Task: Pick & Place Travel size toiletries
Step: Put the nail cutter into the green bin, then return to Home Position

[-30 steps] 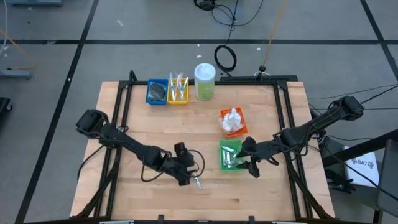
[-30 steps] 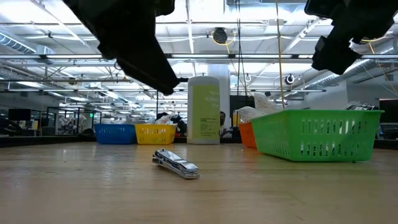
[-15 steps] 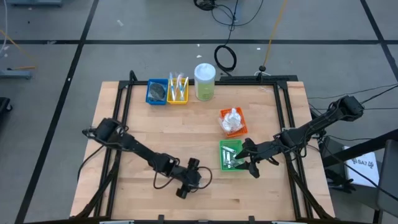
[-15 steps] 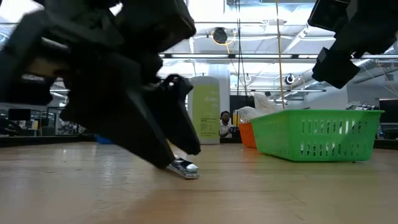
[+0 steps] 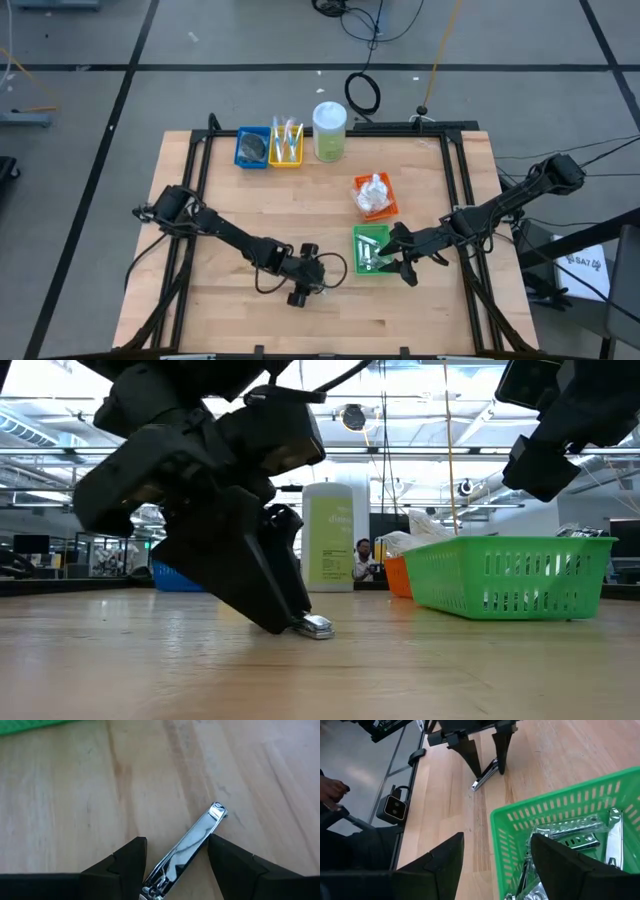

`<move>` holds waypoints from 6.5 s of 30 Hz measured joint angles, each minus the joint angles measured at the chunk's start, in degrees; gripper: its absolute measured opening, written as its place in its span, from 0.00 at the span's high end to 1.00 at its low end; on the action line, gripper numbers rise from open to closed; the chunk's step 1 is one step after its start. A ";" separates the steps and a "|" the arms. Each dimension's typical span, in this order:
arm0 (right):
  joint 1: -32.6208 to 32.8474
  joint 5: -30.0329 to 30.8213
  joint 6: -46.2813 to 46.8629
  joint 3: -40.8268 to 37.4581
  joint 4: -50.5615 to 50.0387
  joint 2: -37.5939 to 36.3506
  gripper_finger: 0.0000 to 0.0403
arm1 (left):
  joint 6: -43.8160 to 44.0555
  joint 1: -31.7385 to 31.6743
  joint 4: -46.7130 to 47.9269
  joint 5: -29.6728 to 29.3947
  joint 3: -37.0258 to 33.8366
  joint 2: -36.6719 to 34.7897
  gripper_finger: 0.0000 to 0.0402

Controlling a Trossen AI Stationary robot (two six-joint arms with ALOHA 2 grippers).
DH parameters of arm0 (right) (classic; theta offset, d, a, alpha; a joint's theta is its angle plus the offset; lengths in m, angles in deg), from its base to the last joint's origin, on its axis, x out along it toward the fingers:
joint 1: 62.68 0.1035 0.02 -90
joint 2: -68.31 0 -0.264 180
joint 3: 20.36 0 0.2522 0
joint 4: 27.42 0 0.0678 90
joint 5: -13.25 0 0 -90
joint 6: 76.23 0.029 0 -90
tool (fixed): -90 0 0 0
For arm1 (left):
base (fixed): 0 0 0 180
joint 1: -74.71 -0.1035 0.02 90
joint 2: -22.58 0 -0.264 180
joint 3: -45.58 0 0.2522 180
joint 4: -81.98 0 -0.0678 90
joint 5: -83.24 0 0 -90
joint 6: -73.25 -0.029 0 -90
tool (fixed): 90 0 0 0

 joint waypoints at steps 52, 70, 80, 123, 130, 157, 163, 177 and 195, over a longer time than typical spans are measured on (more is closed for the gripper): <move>-3.11 12.24 -4.38 -9.82 42.98 11.88 0.47 | -26.90 4.55 8.31 -48.19 14.71 -4.67 0.91; -7.43 8.77 -6.53 -2.82 56.41 25.30 0.47 | -29.24 4.11 8.21 -48.19 17.03 -4.72 0.92; -7.69 7.58 -6.57 -2.82 56.38 25.29 0.67 | -28.74 4.06 8.07 -48.17 17.03 -4.74 0.91; 0.72 13.92 10.93 -2.84 -13.72 -3.77 0.95 | 10.76 11.15 6.81 -48.18 2.54 -28.77 0.35; 0.68 13.58 10.56 -2.84 -10.44 -3.48 0.79 | 18.80 9.41 4.19 -48.28 -5.43 -33.32 0.37; -0.04 -10.58 -7.72 -2.78 7.97 -15.64 0.39 | -8.09 22.37 4.32 -43.21 -5.90 -53.20 0.37; 0.70 -10.12 -25.53 -4.20 8.66 -25.42 0.39 | -1.65 22.83 12.15 -39.31 -6.55 -56.73 0.37; -1.94 -6.98 -30.21 -18.24 23.10 -41.88 0.40 | 4.65 12.52 -7.34 -33.25 -35.59 -75.80 0.37; -8.24 -2.69 -32.28 -21.20 11.03 -59.17 0.39 | -0.29 -3.46 0.71 -23.28 -52.05 -112.72 0.37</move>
